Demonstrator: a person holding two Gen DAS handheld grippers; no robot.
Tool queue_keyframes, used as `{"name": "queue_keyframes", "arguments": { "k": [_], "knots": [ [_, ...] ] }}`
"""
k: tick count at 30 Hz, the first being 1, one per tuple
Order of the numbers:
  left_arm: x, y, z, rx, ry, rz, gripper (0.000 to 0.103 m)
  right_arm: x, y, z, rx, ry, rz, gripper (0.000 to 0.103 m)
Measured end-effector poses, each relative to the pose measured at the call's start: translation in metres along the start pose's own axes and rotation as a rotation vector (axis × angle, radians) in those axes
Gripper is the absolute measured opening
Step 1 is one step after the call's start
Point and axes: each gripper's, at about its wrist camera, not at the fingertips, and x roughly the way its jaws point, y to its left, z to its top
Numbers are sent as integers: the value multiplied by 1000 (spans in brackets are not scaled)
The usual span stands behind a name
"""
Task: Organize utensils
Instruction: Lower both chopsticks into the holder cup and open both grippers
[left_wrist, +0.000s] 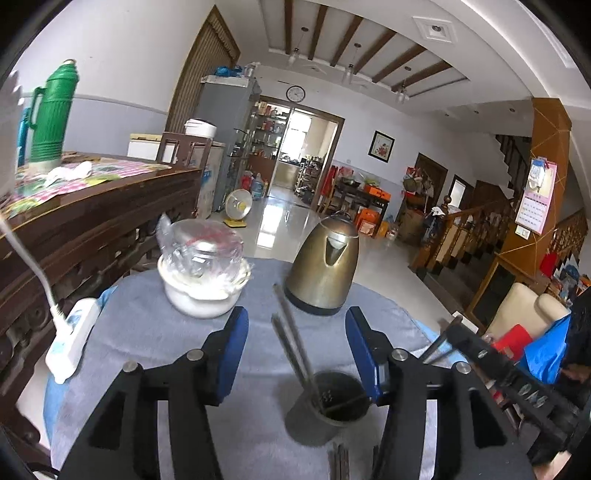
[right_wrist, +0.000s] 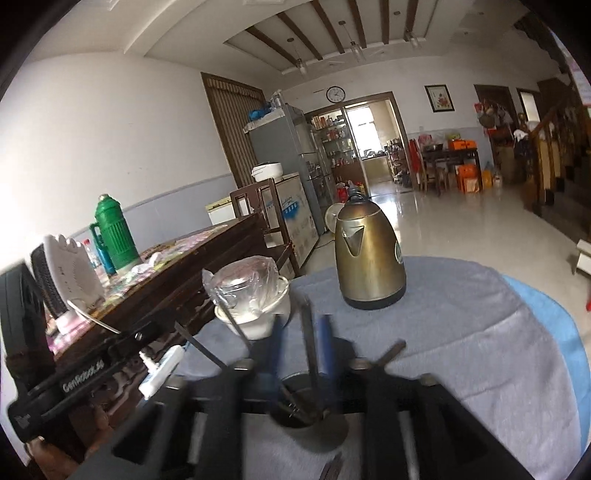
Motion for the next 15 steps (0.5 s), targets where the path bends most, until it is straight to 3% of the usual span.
{"name": "queue_keyframes", "arguments": {
  "k": [1,2,9,15],
  "knots": [
    [-5,3,-4,2,10,10,56,-8,-2,-1,18,-12,12,70],
    [-12,5,-9,5,20,25,56,-18,-5,-4,34,-37,25,73],
    [-40,10,-44,-2,142,88,62,-70,-6,-17,48,-120,13,73],
    [-46,3,-73,-9,281,112,66,-93,-14,-40,59,-75,-31,73]
  ]
}}
